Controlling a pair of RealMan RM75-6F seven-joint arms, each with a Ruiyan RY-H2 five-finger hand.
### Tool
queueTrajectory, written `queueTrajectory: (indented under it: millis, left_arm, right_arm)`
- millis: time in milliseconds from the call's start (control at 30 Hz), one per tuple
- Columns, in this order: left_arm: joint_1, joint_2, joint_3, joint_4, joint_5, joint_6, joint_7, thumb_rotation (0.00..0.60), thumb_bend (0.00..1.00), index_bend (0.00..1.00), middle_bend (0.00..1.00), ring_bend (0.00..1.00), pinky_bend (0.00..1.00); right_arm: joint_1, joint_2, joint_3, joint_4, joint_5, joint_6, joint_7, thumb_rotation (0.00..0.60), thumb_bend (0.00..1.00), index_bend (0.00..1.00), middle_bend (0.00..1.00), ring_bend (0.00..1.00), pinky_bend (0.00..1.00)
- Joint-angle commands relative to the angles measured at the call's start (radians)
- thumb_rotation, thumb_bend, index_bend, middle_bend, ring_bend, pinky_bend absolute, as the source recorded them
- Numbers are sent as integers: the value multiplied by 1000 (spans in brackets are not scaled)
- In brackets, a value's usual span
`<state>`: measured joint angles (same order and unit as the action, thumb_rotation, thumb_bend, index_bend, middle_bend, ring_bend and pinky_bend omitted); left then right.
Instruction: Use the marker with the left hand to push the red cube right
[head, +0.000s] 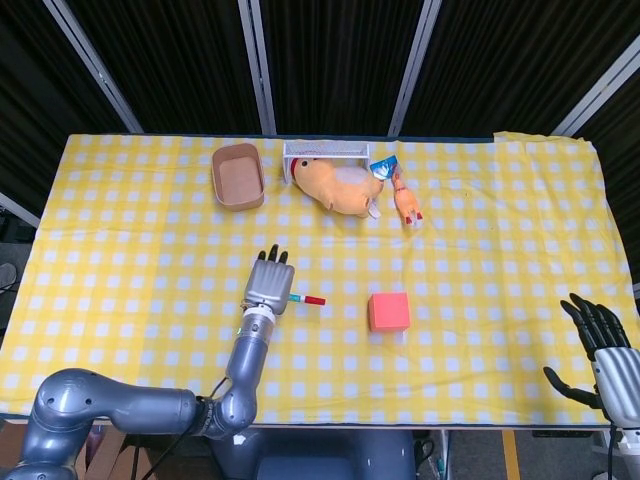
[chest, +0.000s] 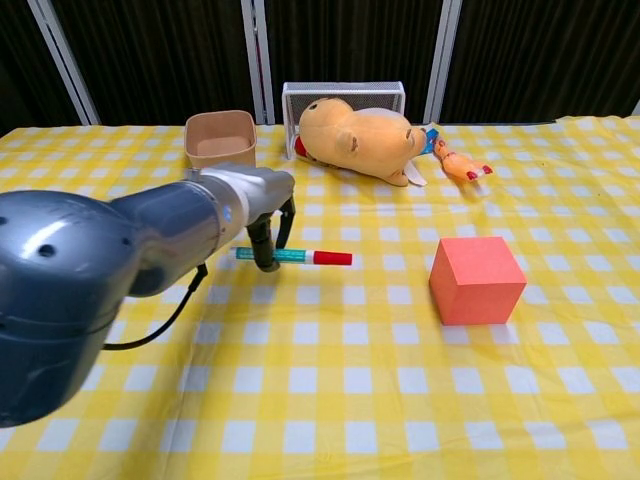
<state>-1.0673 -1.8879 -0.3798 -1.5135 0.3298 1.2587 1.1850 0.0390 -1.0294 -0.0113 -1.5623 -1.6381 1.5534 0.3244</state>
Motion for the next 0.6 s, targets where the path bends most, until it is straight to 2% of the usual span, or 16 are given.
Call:
queueTrajectory:
  millis: [33,200,233,333,500,600]
  left_arm:
    - [59,81,57,-80,34,7,-33,600,451,604,126,39,150]
    - [151,203,131,-179,91,13,-117,600,452,596,126,40,150]
    - [196,252,165,-200,95,24,-150,600,452,595,126,40,150]
    - [230,299,202,-224,133,9,-193,600,451,591,126,40,150]
    - [266,343,240,-237,157,-1,-239,600,451,572,124,40,149]
    - [282,357,250,-242,165,-3,-263,600,426,526,112,40,146]
  right_arm:
    - [0,-1,0,1,1,-2,-2,600,321,0,0,0,0]
    - [1,-2,0,0,1,-4,-7,600,320,0,0,0,0]
    - [4,-4,-2,-2,-2,-10,-14,600,321,0,0,0,0]
    - [5,-6,-1,-5,-2,-12,-21,600,321,0,0,0,0]
    - [7,-8,-3,-6,-3,-18,-31,600,321,0,0,0,0]
    - [8,-9,-3,-7,-4,-18,-36,600,321,0,0,0,0]
